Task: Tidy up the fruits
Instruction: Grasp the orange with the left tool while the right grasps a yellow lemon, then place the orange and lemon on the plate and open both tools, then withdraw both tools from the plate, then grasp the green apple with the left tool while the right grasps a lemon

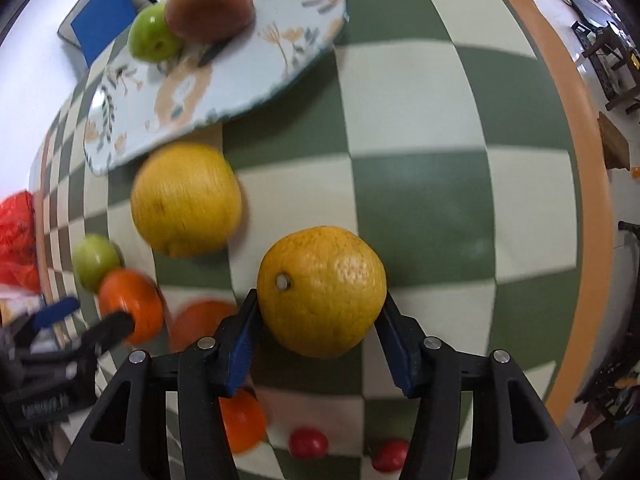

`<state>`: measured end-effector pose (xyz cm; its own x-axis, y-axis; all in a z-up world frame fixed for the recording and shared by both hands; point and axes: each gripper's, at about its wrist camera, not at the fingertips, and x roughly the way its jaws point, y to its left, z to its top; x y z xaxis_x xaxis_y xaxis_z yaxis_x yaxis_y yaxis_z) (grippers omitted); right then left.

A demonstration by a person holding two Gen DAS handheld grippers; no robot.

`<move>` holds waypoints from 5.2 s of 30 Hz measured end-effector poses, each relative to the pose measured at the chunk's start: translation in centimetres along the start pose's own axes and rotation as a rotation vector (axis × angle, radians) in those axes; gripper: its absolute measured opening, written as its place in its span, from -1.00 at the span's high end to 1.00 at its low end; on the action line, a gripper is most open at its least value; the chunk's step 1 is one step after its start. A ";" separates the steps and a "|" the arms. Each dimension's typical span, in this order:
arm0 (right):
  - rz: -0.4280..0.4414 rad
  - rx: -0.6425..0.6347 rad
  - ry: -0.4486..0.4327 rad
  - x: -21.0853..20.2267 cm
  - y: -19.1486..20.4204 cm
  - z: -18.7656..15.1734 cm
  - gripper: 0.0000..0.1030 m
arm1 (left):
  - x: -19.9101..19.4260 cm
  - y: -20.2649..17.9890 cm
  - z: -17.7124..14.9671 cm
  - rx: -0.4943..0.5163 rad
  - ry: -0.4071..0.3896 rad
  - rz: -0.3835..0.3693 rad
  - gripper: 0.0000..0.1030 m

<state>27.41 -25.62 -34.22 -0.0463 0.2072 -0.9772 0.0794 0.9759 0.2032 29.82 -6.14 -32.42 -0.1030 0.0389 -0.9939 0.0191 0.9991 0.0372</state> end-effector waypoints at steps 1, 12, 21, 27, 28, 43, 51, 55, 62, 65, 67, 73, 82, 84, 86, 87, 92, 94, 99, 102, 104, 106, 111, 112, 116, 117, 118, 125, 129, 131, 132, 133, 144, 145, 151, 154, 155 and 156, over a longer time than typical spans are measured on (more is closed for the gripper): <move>0.005 0.000 0.009 0.0 -0.3 -0.6 -0.13 | 0.4 -0.3 -0.1 0.005 0.007 -0.002 -0.99; 0.070 0.063 0.042 0.9 -1.9 -3.1 -0.18 | 0.9 -2.8 -2.5 0.094 -0.050 0.098 -0.51; 0.015 0.020 0.026 0.8 -0.4 -1.9 -0.20 | 0.9 -3.8 -4.5 0.086 -0.055 0.051 -0.15; -0.003 0.001 0.036 0.9 0.8 -2.0 -0.20 | 1.8 -4.3 -3.8 0.060 -0.028 0.034 -0.19; -0.003 0.003 0.038 0.9 1.5 -1.8 -0.20 | 1.9 -4.4 -4.0 0.063 -0.027 0.034 -0.19; 0.008 0.022 0.041 0.9 1.0 -1.5 -0.18 | -3.1 -0.3 -3.8 0.034 -0.092 -0.047 -0.16; 0.114 0.010 -0.116 -6.5 3.2 3.7 -0.17 | -11.1 3.0 3.8 0.004 -0.203 -0.130 -0.17; 0.076 -0.035 -0.130 -5.7 6.1 9.3 -0.17 | -10.3 4.3 10.2 -0.021 -0.180 -0.126 -0.17; -0.002 -0.084 -0.081 -1.5 9.4 14.9 -0.18 | -5.9 5.9 17.2 -0.050 -0.092 -0.103 -0.17; -0.024 -0.100 -0.054 -0.7 9.9 15.5 -0.18 | -4.5 5.8 18.8 -0.053 -0.063 -0.109 -0.17; -0.038 -0.104 -0.047 0.4 10.4 15.5 -0.18 | -3.7 5.6 19.4 -0.042 -0.051 -0.099 -0.18; -0.043 -0.090 -0.048 1.0 10.5 16.3 -0.19 | -2.4 5.2 20.1 -0.035 -0.029 -0.084 -0.21; -0.055 -0.064 -0.075 -1.6 8.4 15.8 -0.63 | -3.7 6.0 19.8 -0.064 -0.064 -0.107 -0.71; -0.083 -0.061 -0.096 -2.4 8.1 15.4 -0.82 | -4.3 6.3 19.4 -0.069 -0.068 -0.113 -0.76; -0.098 -0.050 -0.113 -3.3 7.8 14.9 -0.84 | -5.1 6.5 18.5 -0.070 -0.089 -0.100 -0.76; -0.101 -0.044 -0.118 -3.7 7.6 14.6 -0.84 | -5.6 6.6 17.9 -0.071 -0.107 -0.092 -0.76; -0.127 -0.055 -0.175 -6.4 7.4 12.6 -0.84 | -9.0 6.9 13.5 -0.073 -0.228 -0.033 -0.76; -0.144 -0.061 -0.211 -7.8 7.5 11.3 -0.84 | -10.2 6.7 11.5 -0.063 -0.274 -0.006 -0.76; -0.145 -0.076 -0.277 -11.1 7.9 7.9 -0.84 | -13.0 7.0 6.4 -0.056 -0.356 0.011 -0.76; -0.138 -0.080 -0.317 -13.1 8.4 5.9 -0.84 | -14.8 6.8 3.6 -0.057 -0.393 0.007 -0.76; -0.131 -0.086 -0.343 -14.4 8.6 4.6 -0.84 | -15.8 6.7 2.2 -0.056 -0.416 0.002 -0.76; -0.125 -0.091 -0.364 -15.6 8.9 3.6 -0.84 | -16.8 6.5 1.0 -0.051 -0.439 0.002 -0.76; -0.124 -0.106 -0.428 -19.2 9.4 0.9 -0.84 | -19.3 6.3 -1.8 -0.049 -0.495 -0.013 -0.76; -0.125 -0.107 -0.437 -19.8 9.4 0.4 -0.84 | -20.0 6.3 -2.4 -0.048 -0.508 -0.011 -0.76; -0.117 -0.109 -0.474 -22.1 9.6 -1.4 -0.84 | -21.8 6.4 -3.8 -0.051 -0.541 -0.019 -0.76; -0.114 -0.109 -0.482 -22.6 9.6 -1.8 -0.84 | -22.2 6.4 -4.1 -0.049 -0.554 -0.017 -0.76; -0.111 -0.109 -0.487 -23.1 9.7 -2.2 -0.84 | -22.6 6.3 -4.4 -0.045 -0.568 -0.002 -0.76; -0.104 -0.111 -0.513 -24.8 10.2 -4.2 -0.84 | -23.8 6.0 -5.9 -0.038 -0.597 0.000 -0.76; -0.087 -0.097 -0.520 -25.2 10.0 -4.7 -0.84 | -24.0 5.8 -6.1 -0.036 -0.597 -0.009 -0.76; -0.064 -0.080 -0.519 -25.1 9.6 -4.6 -0.84 | -23.6 5.8 -5.8 -0.037 -0.592 -0.010 -0.83; -0.061 -0.075 -0.520 -25.0 9.5 -4.5 -0.84 | -23.3 5.8 -5.5 -0.037 -0.579 -0.006 -0.99; -0.055 -0.069 -0.521 -24.8 9.3 -4.3 -0.85 | -22.8 5.9 -5.2 -0.040 -0.563 -0.004 -1.00; 0.042 0.005 -0.227 -10.0 6.2 2.3 -0.87 | -9.3 9.2 0.1 -0.196 -0.184 0.025 -0.99; 0.045 0.007 -0.201 -8.3 6.2 3.0 -0.82 | -8.1 9.6 0.2 -0.219 -0.151 0.014 -0.99; 0.056 -0.027 -0.076 -0.8 7.4 6.1 -0.56 | -1.7 11.8 0.7 -0.392 0.047 -0.161 -0.99; 0.053 -0.063 -0.050 1.0 8.0 6.5 -0.28 | 0.9 12.3 0.9 -0.490 0.118 -0.293 -0.99; 0.044 -0.080 -0.055 1.1 8.2 6.3 -0.28 | 1.4 12.3 0.9 -0.504 0.122 -0.316 -0.99; 0.032 -0.087 -0.052 1.0 8.2 6.1 -0.27 | 1.8 12.3 1.1 -0.517 0.121 -0.338 -0.95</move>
<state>34.14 -17.83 -33.95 0.0073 0.2365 -0.9716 -0.0063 0.9716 0.2364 30.94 6.15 -33.82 -0.1315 -0.3095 -0.9418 -0.5142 0.8335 -0.2021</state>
